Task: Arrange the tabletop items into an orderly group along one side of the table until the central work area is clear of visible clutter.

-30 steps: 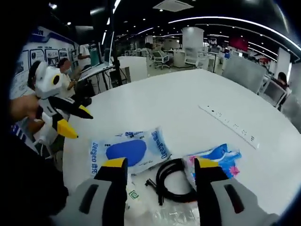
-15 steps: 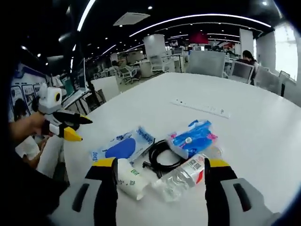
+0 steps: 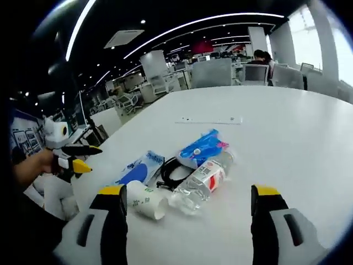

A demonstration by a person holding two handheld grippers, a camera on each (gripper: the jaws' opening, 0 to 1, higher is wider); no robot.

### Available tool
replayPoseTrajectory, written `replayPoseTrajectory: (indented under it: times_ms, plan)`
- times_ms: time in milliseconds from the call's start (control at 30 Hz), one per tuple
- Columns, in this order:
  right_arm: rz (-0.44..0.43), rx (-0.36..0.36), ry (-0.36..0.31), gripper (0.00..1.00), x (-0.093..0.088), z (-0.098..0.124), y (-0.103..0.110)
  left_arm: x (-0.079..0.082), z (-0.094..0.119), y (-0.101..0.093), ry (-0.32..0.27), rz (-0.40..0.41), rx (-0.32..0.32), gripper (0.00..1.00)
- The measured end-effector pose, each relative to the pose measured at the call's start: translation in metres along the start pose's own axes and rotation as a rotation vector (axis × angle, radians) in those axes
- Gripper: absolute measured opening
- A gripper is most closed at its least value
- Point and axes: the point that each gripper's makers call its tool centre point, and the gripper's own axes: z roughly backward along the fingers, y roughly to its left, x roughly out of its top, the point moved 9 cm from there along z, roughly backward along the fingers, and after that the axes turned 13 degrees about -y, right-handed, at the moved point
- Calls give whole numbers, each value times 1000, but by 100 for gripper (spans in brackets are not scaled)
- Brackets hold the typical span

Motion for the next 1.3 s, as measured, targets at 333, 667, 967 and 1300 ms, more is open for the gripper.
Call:
replayPoseTrajectory:
  times_ms: [333,667,967,1300]
  plan:
    - [-74,-67,-18,96,-9,23,-24,2,1,3,-8,-1,10,96]
    - [-118,-93,-21,97,-12,28,-34,10,2,0,-39,2,-23,100]
    - [-165,-98,-35,92,-10,6,-44,10,5,-5,-51,14,-23,100]
    - [-213,-91,-36,79,-3,-34,-55,7,5,-12,-57,32,-33,99]
